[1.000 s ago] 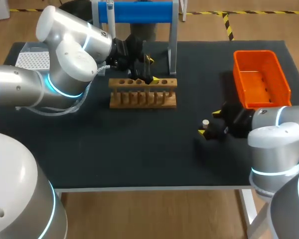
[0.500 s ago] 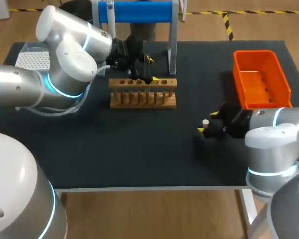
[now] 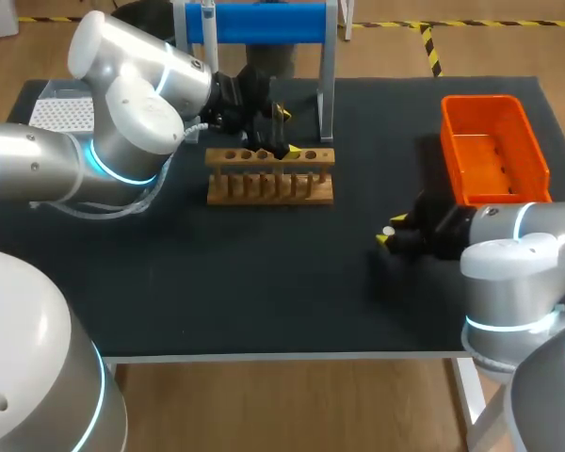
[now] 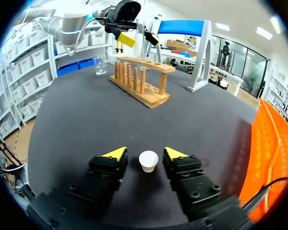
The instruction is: Invert the test tube, pick up the pipette, mount the tip to pipette, aspirate from beaker and dispense into the tube, eject the tip, return the pipette, and cap with the stopper.
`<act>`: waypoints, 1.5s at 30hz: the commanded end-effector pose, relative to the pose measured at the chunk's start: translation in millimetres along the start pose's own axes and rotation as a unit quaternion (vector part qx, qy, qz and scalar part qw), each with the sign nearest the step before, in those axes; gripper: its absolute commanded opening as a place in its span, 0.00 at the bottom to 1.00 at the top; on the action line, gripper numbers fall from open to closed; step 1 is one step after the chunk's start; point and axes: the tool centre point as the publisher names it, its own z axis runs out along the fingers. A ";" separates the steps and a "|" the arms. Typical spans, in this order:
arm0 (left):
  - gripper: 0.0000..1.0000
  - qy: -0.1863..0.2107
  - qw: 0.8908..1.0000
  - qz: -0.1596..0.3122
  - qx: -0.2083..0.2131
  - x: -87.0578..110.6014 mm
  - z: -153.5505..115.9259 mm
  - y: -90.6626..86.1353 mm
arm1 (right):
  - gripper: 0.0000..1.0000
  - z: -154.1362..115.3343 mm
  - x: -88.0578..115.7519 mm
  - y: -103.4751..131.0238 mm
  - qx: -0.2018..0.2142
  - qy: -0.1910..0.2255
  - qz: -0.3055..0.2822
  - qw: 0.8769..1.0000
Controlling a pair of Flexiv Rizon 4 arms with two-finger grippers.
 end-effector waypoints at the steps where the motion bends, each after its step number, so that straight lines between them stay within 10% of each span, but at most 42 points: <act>1: 1.00 0.002 1.000 0.000 -0.001 -0.5 -0.3 -0.2 | 0.44 0.4 0.1 -0.4 0.000 0.000 0.001 1.000; 45: 1.00 0.002 1.000 0.000 -0.001 -0.5 -0.3 -0.2 | 0.33 6.5 -3.6 -0.6 0.002 0.000 0.009 1.000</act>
